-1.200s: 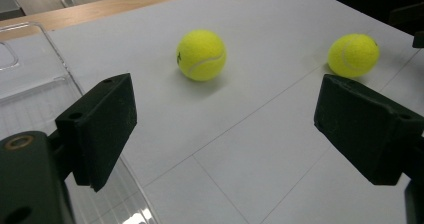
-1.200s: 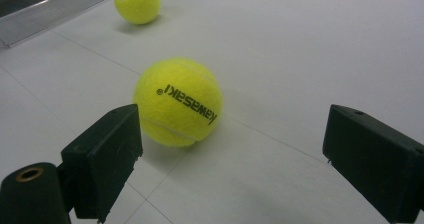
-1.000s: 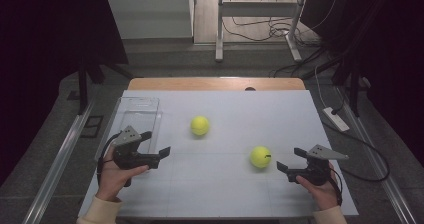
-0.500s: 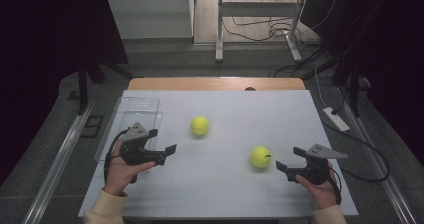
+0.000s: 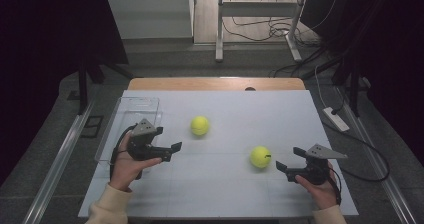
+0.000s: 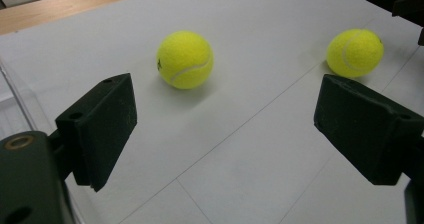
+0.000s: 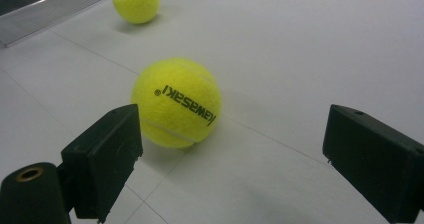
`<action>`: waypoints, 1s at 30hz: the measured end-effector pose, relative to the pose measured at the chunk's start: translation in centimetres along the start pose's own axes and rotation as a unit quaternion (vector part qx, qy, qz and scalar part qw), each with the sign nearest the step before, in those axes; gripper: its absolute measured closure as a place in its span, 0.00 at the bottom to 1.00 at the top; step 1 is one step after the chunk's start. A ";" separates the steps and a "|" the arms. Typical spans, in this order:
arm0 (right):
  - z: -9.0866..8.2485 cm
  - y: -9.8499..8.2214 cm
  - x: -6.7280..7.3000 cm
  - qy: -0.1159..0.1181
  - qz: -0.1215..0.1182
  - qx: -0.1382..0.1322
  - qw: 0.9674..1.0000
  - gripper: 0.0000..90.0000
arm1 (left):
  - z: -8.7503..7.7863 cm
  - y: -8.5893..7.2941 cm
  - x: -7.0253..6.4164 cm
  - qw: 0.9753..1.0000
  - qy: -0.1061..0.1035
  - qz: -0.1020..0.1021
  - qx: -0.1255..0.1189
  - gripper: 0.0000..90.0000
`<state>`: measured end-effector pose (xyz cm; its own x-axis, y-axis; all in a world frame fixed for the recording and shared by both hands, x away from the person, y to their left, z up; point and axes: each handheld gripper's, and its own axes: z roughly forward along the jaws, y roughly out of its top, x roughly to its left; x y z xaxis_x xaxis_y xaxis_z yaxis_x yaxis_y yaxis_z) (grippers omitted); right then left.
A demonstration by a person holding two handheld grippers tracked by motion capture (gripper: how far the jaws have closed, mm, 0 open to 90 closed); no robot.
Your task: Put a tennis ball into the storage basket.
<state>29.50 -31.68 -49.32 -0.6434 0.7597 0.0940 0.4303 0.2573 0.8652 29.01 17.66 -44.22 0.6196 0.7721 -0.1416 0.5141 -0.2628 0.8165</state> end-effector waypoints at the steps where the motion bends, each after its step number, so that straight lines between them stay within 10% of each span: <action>1: 0.0 0.0 0.0 0.000 0.000 0.000 1.000 0.10 | 0.2 0.2 0.0 1.000 0.000 0.001 0.003 0.12; 30: 0.0 -0.1 0.0 -0.001 0.000 0.002 1.000 0.10 | 3.1 2.8 -0.4 1.000 -0.008 0.008 0.027 0.12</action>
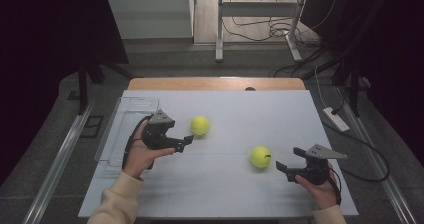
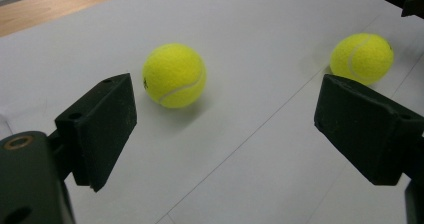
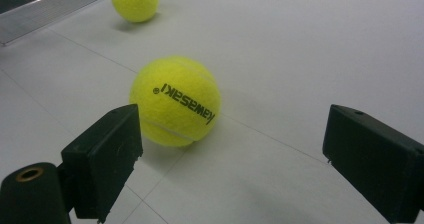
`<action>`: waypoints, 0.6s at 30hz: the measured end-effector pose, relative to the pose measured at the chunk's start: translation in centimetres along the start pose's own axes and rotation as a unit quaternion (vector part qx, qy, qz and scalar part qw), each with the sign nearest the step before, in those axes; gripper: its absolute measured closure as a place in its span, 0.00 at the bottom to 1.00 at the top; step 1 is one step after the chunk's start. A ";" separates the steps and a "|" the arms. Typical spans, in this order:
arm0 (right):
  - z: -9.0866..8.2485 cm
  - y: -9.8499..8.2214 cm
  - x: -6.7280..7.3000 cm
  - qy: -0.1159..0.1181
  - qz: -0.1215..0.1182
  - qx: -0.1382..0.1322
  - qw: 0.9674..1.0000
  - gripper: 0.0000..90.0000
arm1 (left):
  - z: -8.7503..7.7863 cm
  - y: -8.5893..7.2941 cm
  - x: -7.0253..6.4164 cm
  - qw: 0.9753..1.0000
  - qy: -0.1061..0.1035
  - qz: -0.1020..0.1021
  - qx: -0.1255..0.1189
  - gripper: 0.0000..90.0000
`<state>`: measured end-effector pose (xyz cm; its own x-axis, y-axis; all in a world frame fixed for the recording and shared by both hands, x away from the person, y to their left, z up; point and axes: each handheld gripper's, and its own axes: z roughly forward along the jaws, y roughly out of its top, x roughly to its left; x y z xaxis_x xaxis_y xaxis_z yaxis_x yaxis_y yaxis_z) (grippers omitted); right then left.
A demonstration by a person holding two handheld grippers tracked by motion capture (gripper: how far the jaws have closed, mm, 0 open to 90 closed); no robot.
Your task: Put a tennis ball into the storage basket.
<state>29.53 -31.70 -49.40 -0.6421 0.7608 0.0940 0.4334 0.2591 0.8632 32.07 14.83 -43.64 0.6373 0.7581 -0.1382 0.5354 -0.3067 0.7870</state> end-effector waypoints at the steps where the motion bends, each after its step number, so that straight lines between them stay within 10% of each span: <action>1: 0.0 0.0 0.0 0.000 0.000 0.000 1.000 0.10 | 0.1 0.1 0.0 1.000 0.001 0.002 0.001 0.12; 18: -0.1 0.0 -0.1 -0.001 0.001 0.000 1.000 0.10 | 1.7 1.5 0.5 1.000 0.005 0.000 0.017 0.12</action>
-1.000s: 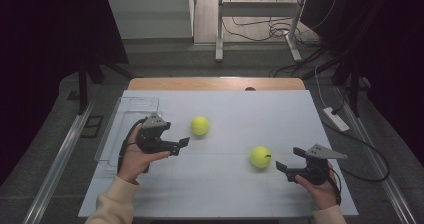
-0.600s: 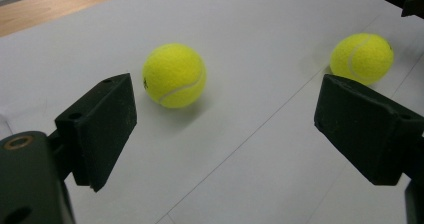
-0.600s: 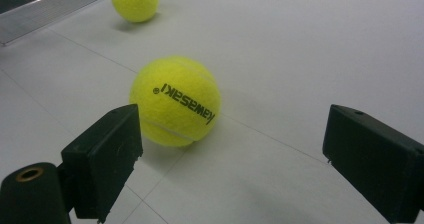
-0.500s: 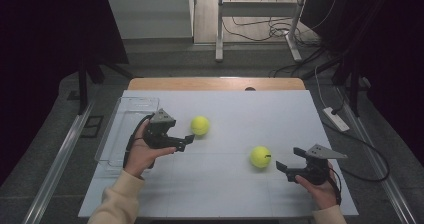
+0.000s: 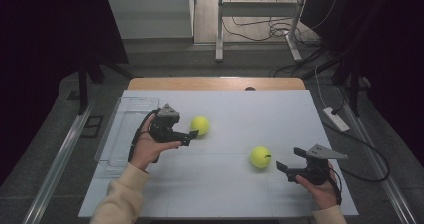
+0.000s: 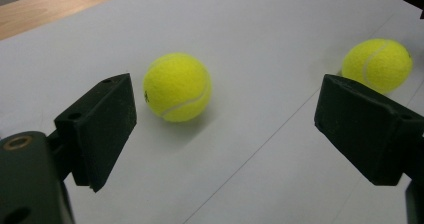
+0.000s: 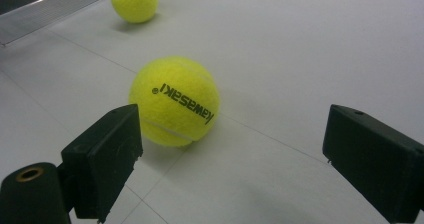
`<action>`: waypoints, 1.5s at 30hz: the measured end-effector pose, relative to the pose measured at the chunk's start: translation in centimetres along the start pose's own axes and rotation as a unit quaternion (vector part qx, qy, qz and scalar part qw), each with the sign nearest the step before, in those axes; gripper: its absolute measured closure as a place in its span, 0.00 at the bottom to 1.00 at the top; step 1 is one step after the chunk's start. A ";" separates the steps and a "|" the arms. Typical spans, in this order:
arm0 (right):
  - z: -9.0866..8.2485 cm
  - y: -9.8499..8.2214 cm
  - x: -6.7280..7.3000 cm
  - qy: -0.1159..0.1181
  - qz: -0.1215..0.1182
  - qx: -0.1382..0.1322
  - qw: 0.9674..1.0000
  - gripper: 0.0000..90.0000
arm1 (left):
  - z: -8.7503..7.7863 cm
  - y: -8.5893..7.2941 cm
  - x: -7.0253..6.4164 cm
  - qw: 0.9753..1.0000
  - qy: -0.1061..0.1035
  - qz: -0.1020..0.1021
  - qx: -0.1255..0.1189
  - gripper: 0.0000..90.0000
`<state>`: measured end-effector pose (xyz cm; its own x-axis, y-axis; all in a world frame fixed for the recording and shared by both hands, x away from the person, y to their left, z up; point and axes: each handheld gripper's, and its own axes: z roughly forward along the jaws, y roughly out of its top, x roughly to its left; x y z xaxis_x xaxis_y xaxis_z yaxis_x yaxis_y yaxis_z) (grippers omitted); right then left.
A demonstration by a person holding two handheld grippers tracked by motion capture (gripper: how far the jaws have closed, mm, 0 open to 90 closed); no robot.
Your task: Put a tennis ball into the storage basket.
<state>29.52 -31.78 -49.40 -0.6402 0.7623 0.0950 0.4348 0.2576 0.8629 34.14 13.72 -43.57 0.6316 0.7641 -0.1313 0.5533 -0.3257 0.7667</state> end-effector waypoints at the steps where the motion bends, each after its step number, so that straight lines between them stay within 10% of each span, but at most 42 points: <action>1: 0.0 0.0 0.0 0.000 0.000 0.000 1.000 0.10 | 0.1 0.1 0.1 1.000 0.001 0.000 0.001 0.12; 45: 0.2 -0.2 -0.1 0.001 0.003 0.003 1.000 0.10 | 3.7 1.7 2.3 0.998 0.018 -0.020 0.050 0.11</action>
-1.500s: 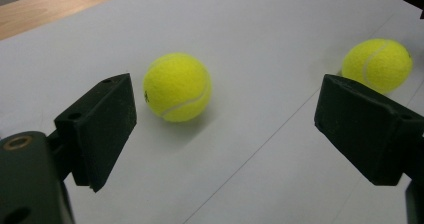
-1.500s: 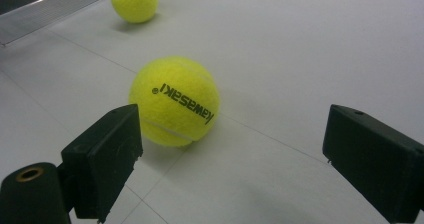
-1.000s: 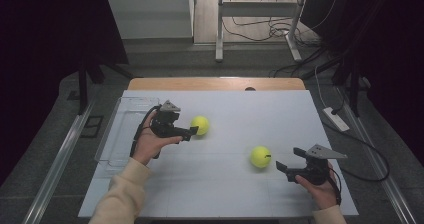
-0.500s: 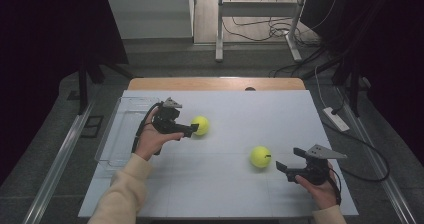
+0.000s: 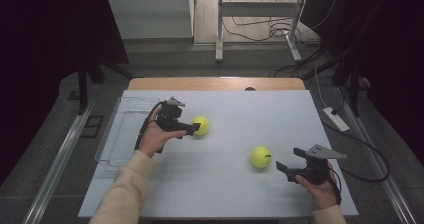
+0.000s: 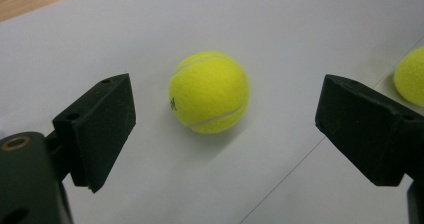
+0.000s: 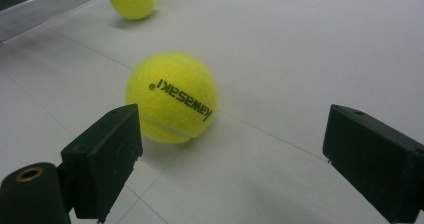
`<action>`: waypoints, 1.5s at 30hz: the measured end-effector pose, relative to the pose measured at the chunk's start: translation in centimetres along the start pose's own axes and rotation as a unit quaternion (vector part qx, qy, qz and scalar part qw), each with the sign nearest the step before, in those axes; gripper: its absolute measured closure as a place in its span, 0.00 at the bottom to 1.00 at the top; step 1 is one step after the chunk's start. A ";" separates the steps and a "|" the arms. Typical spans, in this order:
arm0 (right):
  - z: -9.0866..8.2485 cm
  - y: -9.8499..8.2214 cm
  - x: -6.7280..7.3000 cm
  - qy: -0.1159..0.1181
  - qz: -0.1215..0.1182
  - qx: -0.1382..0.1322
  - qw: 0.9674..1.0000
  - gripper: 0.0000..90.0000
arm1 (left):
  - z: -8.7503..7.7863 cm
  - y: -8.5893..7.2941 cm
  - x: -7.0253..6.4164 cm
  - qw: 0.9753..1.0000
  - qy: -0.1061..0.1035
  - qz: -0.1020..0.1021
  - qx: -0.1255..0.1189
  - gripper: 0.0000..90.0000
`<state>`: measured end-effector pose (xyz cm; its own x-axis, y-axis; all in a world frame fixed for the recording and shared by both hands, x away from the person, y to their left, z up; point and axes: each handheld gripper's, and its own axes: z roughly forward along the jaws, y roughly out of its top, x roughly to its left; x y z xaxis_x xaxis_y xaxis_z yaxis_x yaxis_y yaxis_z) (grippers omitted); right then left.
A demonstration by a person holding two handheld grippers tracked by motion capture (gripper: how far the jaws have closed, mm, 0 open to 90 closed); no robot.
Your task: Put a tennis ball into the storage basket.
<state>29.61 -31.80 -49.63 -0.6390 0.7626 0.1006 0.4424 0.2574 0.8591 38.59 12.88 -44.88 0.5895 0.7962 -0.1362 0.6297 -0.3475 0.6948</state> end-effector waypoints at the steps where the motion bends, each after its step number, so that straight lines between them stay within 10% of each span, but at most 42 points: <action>1: 0.0 0.0 0.0 0.000 0.000 0.000 1.000 0.10 | 0.1 0.1 0.0 1.000 0.000 0.000 0.000 0.11; 45: 0.1 -0.1 0.0 -0.004 -0.005 0.006 1.000 0.10 | 4.2 1.6 1.3 0.999 -0.006 -0.021 0.048 0.11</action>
<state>29.66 -31.79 -49.77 -0.6386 0.7646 0.0871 0.4433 0.2730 0.8538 42.48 11.22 -46.93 0.5672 0.8053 -0.1727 0.6993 -0.3601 0.6175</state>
